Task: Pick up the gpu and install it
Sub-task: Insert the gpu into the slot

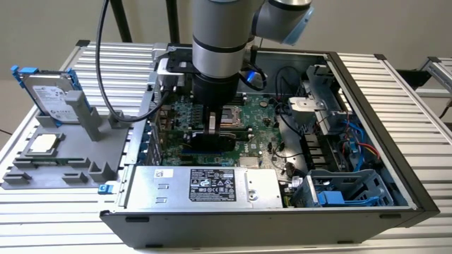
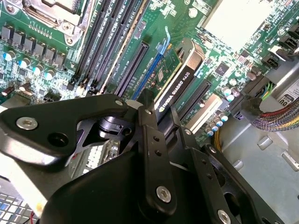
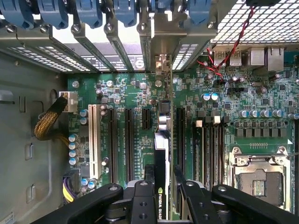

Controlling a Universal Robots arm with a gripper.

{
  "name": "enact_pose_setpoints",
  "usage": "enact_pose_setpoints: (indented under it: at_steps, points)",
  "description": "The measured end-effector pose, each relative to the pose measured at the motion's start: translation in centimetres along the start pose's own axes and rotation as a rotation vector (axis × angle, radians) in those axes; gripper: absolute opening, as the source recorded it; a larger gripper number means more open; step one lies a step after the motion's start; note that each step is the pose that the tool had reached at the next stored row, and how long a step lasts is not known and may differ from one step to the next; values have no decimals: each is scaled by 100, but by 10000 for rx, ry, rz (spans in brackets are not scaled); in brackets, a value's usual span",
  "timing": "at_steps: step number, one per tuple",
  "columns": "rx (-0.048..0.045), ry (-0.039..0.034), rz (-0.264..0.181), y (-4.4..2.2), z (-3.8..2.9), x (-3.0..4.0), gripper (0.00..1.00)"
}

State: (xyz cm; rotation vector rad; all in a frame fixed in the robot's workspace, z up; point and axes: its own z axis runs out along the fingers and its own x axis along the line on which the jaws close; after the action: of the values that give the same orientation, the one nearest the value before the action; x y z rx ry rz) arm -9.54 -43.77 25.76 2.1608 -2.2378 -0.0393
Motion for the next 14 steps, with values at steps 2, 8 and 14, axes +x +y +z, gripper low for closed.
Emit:
enact_pose_setpoints:
  at_steps: [2, 8, 14]
  points:
    - [1, 0, -5, 4, 3, 0, 0]
    - [0, 0, -8, 9, 17, 0, 0]
    - [-1, 2, -8, 15, 31, 1, 0]
